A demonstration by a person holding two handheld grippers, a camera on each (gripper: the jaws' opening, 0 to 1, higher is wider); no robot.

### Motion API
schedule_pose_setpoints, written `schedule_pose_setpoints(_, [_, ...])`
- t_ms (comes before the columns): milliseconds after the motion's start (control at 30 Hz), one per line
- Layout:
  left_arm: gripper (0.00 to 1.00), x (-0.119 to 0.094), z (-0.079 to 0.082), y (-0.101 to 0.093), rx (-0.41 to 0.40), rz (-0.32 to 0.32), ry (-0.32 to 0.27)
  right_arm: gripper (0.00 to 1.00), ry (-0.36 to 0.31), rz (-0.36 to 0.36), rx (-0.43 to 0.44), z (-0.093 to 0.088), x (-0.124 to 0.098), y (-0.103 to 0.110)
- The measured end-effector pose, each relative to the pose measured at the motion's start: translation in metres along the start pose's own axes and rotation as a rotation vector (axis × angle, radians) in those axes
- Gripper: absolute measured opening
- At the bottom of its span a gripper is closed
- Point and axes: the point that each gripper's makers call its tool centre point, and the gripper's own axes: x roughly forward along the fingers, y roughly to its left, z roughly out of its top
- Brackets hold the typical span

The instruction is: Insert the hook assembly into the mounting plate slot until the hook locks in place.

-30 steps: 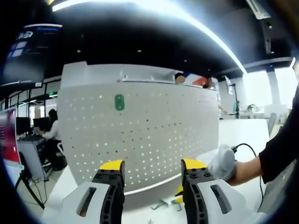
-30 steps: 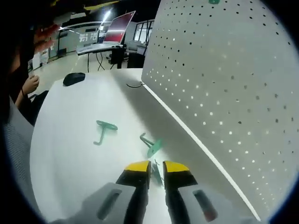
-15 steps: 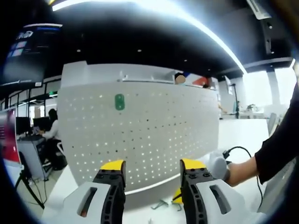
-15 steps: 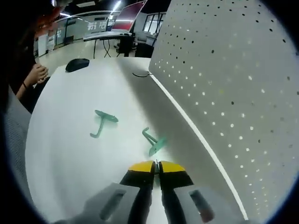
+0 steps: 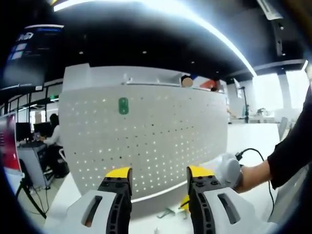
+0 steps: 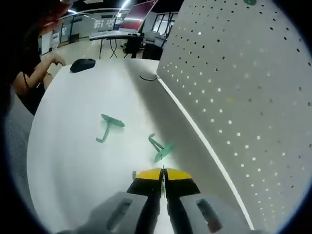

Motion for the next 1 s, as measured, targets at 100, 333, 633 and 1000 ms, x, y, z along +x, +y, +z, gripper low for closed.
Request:
schedule_pose_setpoints(100, [0.45, 0.000, -0.001, -0.001, 0.001, -0.003, 0.004, 0.00, -0.037, -0.015, 0.044, 0.007, -0.010, -0.004])
schedule_pose_setpoints(333, [0.45, 0.002, -0.003, -0.006, 0.013, -0.018, 0.013, 0.00, -0.142, -0.049, 0.146, 0.029, -0.039, -0.013])
schedule_pose_setpoints(633, [0.44, 0.004, -0.006, -0.015, 0.033, -0.045, 0.028, 0.00, -0.287, -0.085, 0.252, 0.065, -0.082, -0.023])
schedule_pose_setpoints(1000, [0.43, 0.005, -0.013, -0.026, 0.069, -0.077, 0.055, 0.00, -0.432, -0.064, 0.386, 0.097, -0.127, -0.018])
